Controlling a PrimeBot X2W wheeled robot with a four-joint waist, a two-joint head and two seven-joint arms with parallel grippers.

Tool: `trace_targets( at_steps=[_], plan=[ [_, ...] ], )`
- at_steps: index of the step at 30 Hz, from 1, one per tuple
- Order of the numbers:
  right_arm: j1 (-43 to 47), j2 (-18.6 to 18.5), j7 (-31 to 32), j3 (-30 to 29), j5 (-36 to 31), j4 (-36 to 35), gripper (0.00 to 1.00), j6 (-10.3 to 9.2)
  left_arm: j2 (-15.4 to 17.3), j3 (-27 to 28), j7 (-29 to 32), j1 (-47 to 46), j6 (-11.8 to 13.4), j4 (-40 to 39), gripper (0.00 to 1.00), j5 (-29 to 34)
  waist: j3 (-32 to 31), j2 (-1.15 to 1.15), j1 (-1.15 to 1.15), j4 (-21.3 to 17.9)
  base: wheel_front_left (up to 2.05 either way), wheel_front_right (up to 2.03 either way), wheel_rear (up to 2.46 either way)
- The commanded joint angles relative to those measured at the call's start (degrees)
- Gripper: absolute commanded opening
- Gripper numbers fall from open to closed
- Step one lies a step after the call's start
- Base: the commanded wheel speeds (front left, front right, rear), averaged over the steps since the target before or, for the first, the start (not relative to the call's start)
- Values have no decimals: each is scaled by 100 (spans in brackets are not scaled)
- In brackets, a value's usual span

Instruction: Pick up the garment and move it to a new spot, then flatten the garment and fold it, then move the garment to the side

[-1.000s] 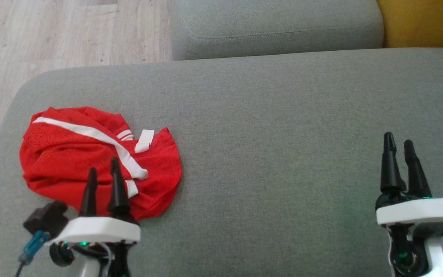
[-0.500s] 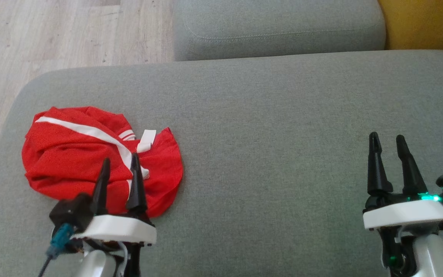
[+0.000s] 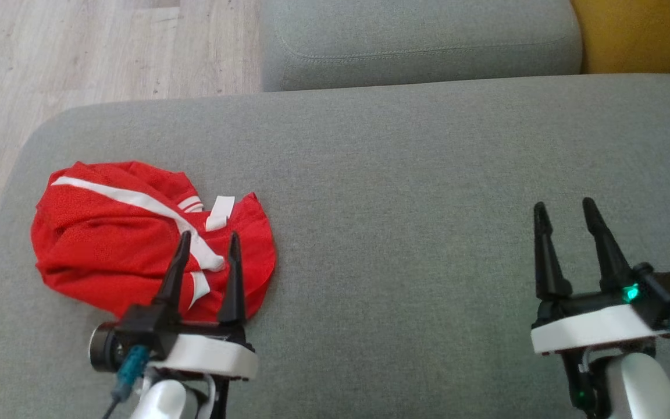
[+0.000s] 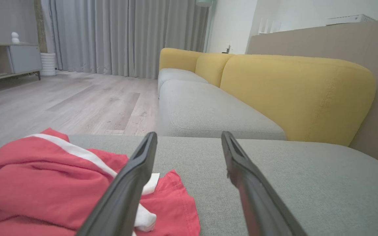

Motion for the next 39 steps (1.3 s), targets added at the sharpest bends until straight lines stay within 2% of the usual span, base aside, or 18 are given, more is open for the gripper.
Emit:
trace_targets(
  at_steps=[1,8,12,16,22,30,33,39],
  plan=[
    [-111,-41,-94,160,-280,-263,100,-3,107,36,-108,-369,35,-173,100,224,3,0,0,-1,0,0,0],
    [-120,-44,-213,264,-994,-270,100,-4,195,-312,-227,-500,165,-61,100,836,11,0,0,-12,0,0,0],
    [-112,-45,-263,293,-898,-290,100,-4,161,-347,-278,-513,214,-77,100,901,13,0,0,-14,0,0,0],
    [-72,-46,-331,312,-629,-241,100,-4,53,-267,-346,-475,155,-128,100,836,3,0,0,-12,0,0,0],
    [-15,-48,-432,288,-122,-91,100,-4,-275,196,-448,-263,-181,-193,100,608,-12,0,0,-12,0,0,0],
    [31,-51,-559,334,126,387,100,-4,-508,537,-575,-13,-765,107,100,1013,-60,0,0,-25,0,0,0],
    [9,-51,-559,376,466,611,100,-4,-566,636,-575,33,-901,286,100,1063,-69,0,0,-41,0,0,0],
    [-57,-51,-559,433,609,834,100,-4,-655,816,-575,59,-1099,466,100,1091,-53,0,0,-57,0,0,0]
  ],
)
